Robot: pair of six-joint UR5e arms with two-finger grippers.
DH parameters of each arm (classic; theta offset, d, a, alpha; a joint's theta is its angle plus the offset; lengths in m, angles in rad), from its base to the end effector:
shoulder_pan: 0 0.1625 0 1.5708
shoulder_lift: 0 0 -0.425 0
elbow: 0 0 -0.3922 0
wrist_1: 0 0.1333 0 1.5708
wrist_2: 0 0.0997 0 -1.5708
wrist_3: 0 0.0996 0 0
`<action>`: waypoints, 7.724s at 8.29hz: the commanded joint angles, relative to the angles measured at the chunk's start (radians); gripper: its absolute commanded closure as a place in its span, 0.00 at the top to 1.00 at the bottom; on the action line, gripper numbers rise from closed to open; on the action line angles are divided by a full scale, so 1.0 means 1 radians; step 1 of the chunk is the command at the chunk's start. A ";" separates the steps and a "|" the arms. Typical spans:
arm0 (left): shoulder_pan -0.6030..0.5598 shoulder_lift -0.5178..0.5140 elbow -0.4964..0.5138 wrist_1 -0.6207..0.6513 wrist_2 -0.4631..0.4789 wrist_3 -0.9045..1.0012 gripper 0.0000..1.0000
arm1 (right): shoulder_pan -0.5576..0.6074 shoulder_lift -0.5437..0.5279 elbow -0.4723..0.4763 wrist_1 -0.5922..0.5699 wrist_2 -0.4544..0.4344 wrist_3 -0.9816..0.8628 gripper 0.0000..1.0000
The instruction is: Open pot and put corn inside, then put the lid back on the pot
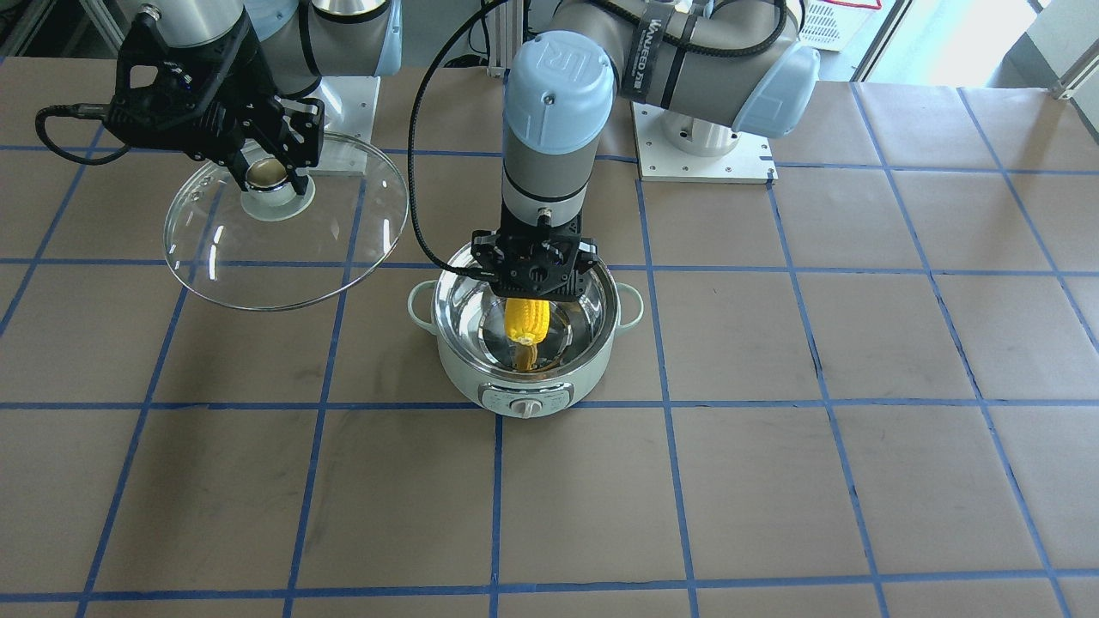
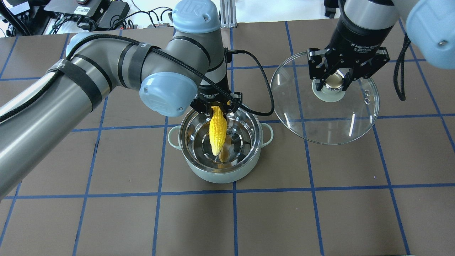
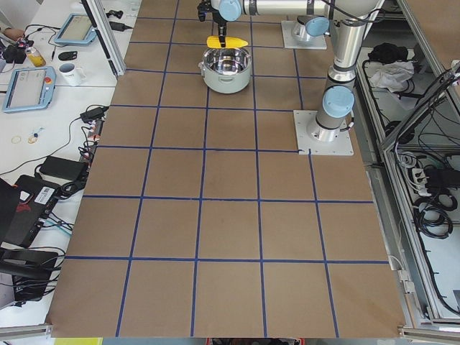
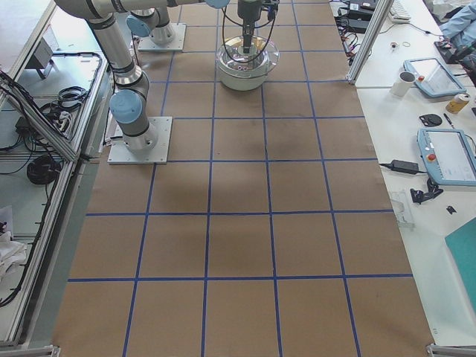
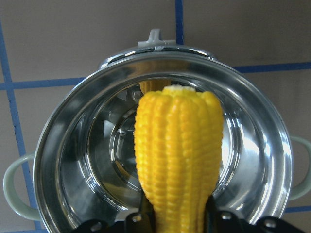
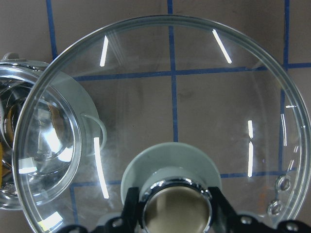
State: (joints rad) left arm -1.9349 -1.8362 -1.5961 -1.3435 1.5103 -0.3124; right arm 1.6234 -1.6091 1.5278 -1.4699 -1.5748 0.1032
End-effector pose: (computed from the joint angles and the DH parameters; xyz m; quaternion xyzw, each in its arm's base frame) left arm -0.3369 -0.4928 0.3547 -0.0249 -0.9987 -0.0399 0.0180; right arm 0.1576 -0.4647 0.5175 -0.0253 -0.9996 -0.0096 0.0028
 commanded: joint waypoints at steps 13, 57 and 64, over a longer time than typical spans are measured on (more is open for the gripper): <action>0.100 0.032 0.006 -0.059 0.014 0.065 1.00 | -0.005 0.000 0.000 0.002 -0.014 -0.023 0.30; 0.363 0.198 0.143 -0.293 0.110 0.271 1.00 | 0.438 0.350 0.012 -0.365 0.018 0.441 0.24; 0.363 0.198 0.143 -0.293 0.111 0.271 1.00 | 0.438 0.350 0.014 -0.360 0.019 0.424 0.24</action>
State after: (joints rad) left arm -1.5723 -1.6380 -1.4527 -1.6354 1.6211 -0.0414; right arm 2.0617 -1.2593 1.5409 -1.8305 -1.5525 0.5328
